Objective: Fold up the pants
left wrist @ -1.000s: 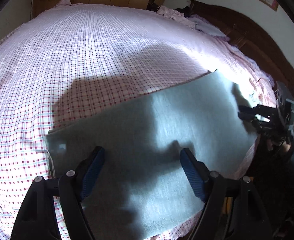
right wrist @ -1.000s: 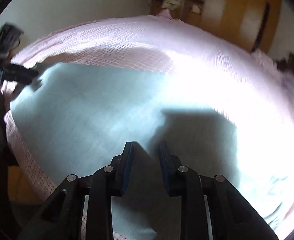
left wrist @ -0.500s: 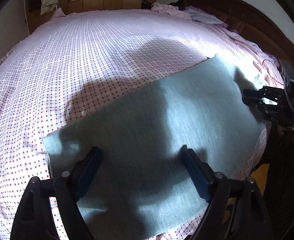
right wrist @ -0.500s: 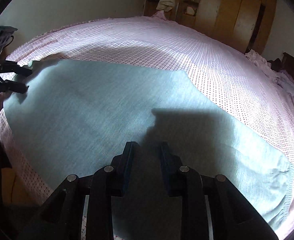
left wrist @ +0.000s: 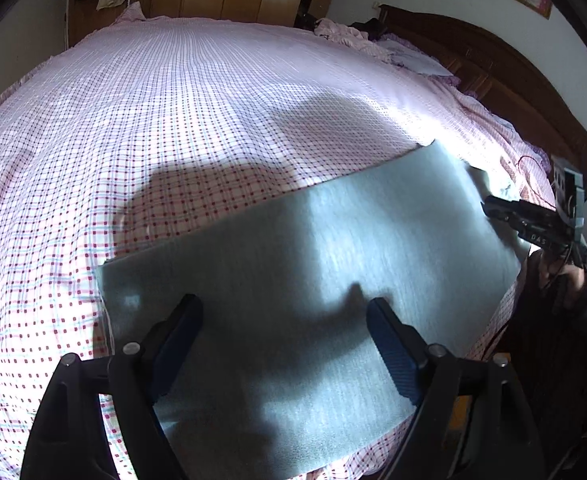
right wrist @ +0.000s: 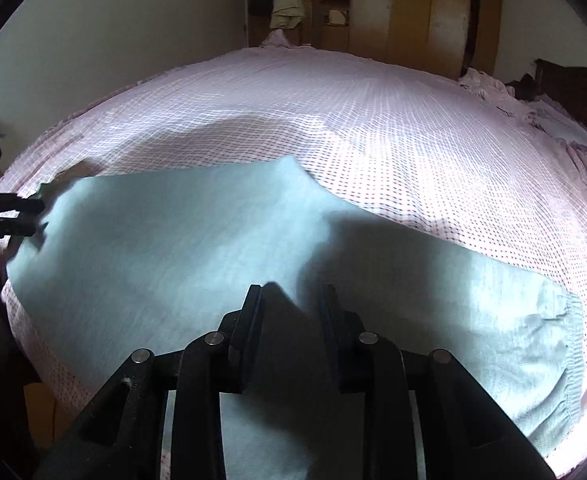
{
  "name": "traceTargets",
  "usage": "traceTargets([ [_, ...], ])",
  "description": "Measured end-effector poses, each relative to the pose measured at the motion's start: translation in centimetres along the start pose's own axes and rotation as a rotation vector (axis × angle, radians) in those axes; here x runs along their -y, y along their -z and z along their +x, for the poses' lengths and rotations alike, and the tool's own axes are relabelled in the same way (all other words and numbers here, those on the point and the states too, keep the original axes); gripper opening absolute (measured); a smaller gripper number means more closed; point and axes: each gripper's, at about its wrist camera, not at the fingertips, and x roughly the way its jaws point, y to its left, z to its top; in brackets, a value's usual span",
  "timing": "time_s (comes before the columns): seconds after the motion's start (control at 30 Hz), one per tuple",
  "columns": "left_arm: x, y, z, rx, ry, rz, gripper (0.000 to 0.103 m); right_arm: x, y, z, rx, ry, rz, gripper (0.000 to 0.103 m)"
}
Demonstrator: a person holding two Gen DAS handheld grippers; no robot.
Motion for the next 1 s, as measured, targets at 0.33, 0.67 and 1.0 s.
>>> traceTargets([
  [0.33,1.0,-0.5,-0.6,0.003,-0.049,0.038,0.087,1.3,0.5,-1.8,0.061,-0.027,0.048,0.020],
  [0.67,-0.4,-0.3,0.2,-0.017,-0.104,0.023,0.087,6.7,1.4,0.7,-0.051,0.023,0.221,0.020],
  [1.0,-1.3,-0.3,-0.2,-0.007,-0.082,-0.013,0.087,11.8,0.0,-0.9,0.043,0.078,0.339,0.020],
])
